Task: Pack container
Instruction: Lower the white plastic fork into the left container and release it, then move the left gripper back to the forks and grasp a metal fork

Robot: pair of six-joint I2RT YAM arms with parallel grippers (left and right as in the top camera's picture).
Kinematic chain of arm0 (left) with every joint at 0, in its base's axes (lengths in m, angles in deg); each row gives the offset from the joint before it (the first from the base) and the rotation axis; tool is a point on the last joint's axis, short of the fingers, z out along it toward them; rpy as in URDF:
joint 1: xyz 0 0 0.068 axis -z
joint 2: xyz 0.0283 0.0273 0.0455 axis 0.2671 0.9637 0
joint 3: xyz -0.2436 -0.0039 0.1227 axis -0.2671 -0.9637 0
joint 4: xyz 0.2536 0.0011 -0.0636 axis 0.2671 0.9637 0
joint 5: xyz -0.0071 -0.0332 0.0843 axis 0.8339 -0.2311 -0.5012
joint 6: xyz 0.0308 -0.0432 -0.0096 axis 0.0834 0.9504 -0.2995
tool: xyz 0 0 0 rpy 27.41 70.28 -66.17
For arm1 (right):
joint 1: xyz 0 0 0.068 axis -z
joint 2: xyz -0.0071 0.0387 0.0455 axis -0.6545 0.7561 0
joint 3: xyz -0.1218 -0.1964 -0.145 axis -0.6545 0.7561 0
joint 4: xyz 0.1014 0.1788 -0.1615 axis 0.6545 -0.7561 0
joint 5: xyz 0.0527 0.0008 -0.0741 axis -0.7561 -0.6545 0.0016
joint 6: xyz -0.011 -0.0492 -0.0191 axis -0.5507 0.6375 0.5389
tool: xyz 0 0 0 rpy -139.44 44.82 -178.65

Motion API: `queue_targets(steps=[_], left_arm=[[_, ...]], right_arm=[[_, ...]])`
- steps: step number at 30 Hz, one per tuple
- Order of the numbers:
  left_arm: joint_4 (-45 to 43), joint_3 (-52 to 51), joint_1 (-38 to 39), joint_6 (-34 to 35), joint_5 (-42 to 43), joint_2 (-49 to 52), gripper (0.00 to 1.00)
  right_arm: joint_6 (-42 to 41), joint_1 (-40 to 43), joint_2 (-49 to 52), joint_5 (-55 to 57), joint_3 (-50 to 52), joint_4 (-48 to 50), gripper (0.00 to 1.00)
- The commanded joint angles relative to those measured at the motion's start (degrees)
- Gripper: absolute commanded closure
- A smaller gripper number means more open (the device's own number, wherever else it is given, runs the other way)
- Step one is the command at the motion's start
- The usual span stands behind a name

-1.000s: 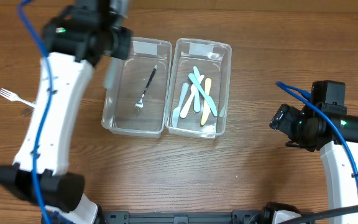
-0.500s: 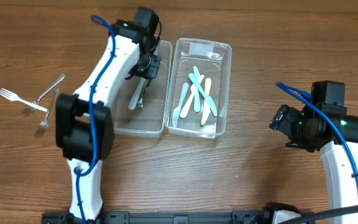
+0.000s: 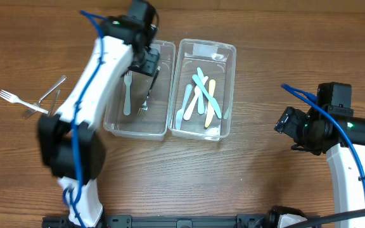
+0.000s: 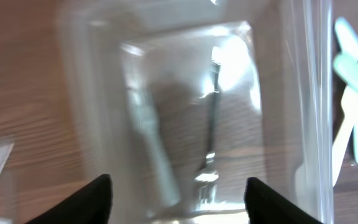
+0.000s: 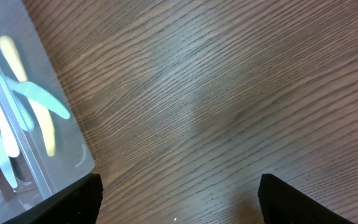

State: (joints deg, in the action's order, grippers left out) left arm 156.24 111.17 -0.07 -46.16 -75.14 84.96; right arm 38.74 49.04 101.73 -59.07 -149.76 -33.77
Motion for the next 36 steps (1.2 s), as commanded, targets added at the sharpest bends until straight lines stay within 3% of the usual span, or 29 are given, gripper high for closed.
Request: queue_targets(steps=[1,5,12,25,36], left_arm=[[2.82,1.51,-8.85,0.94,-5.33,-10.67,0.16],[6.82,1.25,-20.15,0.98,-1.01,-12.31,0.00],[4.92,-9.20,-31.36,-1.97,0.98,-12.24,0.00],[-14.62,-39.52,-35.54,-9.11,6.12,-12.22,0.00],[-24.24,-41.44,-38.29,-13.75,6.62,-11.61,0.00]], right_arm=[[0.17,-0.28,-0.09,-0.13,-0.20,0.39,0.18],[0.17,-0.28,-0.09,-0.11,-0.20,0.44,0.18],[0.17,-0.28,-0.09,-0.11,-0.20,0.52,0.18],[0.17,-0.28,-0.09,-0.11,-0.20,0.61,0.17],[0.20,-0.28,-0.09,-0.11,-0.20,0.33,0.17]])
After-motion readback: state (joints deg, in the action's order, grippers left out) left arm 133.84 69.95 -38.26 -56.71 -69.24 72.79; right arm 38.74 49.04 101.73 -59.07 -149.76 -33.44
